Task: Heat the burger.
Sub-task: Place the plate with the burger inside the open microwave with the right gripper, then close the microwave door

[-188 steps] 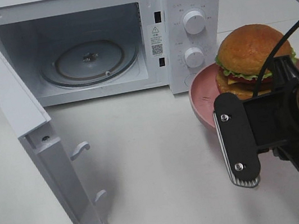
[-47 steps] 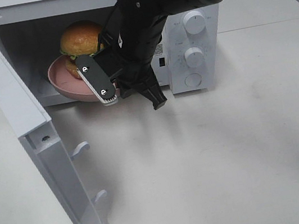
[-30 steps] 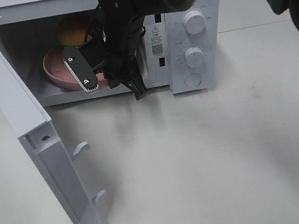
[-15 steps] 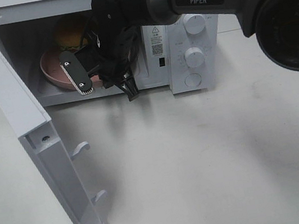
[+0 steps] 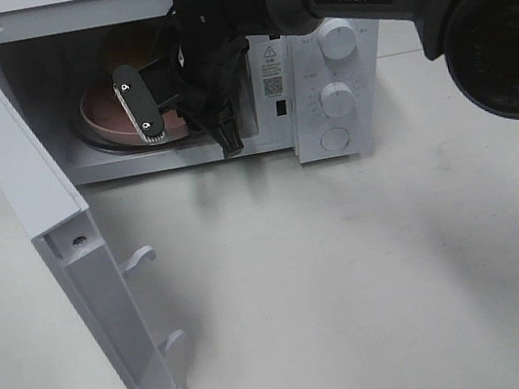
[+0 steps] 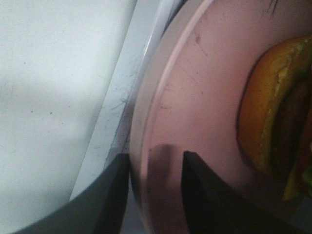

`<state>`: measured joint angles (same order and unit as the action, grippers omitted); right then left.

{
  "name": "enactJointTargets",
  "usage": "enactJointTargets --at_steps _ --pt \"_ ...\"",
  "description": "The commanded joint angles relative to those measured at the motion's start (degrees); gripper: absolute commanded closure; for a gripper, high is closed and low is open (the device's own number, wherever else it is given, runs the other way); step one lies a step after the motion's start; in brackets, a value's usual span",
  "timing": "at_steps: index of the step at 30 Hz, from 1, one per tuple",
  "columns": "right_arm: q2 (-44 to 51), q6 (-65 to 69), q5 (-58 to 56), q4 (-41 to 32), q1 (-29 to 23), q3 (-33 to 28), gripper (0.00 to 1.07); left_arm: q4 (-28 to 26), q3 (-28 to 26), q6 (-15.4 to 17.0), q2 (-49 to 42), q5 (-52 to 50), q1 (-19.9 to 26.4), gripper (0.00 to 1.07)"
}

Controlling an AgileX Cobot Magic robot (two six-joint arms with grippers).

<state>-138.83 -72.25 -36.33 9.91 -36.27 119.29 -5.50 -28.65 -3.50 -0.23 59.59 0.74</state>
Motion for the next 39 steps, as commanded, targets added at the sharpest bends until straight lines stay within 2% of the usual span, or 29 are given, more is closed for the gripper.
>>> enactJointTargets --at_steps 1,6,8,11,13,17,18,19,20,22,23,24,25,39 --pt "0.11 0.46 0.69 -0.11 0.11 0.11 0.6 0.23 0.17 0.06 -1.38 -0.06 -0.29 0.07" --pt "0.29 4.41 -0.57 -0.8 -0.06 -0.17 0.5 0.23 0.17 0.06 -1.38 -0.06 -0.29 0.07" --pt "2.06 5.73 1.66 -2.18 -0.06 -3.15 0.43 0.23 0.17 0.06 -1.38 -0.06 -0.29 0.07" --pt "3.5 5.27 3.15 -2.86 -0.06 -5.56 0.39 0.23 0.17 0.06 -1.38 -0.06 -0.29 0.07" --pt "6.13 4.93 4.3 -2.92 -0.06 -9.45 0.35 0.23 0.17 0.06 -1.38 -0.06 -0.29 0.07" --pt "8.59 4.7 4.7 -2.98 -0.06 -13.69 0.34 0.23 0.17 0.06 -1.38 -0.06 -0.29 0.07" --pt "10.31 4.7 5.1 -3.15 -0.06 -16.84 0.34 0.23 0.17 0.06 -1.38 -0.06 -0.29 0.07" --pt "10.31 4.7 5.1 -3.15 -0.06 -16.84 0.34 0.23 0.17 0.06 -1.38 -0.06 -0.29 0.07" --pt "12.2 4.7 6.7 -3.15 -0.06 -20.23 0.34 0.23 0.17 0.06 -1.38 -0.06 -0.29 0.07" --pt "13.18 4.7 7.73 -3.15 -0.06 -22.06 0.34 0.23 0.17 0.06 -1.38 -0.06 -0.29 0.07" --pt "15.13 4.7 8.94 -3.15 -0.06 -25.04 0.34 0.23 0.17 0.06 -1.38 -0.06 -0.29 0.07" --pt "15.13 4.7 8.94 -3.15 -0.06 -25.04 0.34 0.23 0.17 0.06 -1.38 -0.06 -0.29 0.07" --pt "16.9 4.7 10.08 -3.15 -0.06 -28.07 0.34 0.23 0.17 0.06 -1.38 -0.06 -0.29 0.07" --pt "31.0 6.59 13.87 -3.04 -0.06 -44.4 0.34 0.23 0.17 0.06 -1.38 -0.06 -0.29 0.07"
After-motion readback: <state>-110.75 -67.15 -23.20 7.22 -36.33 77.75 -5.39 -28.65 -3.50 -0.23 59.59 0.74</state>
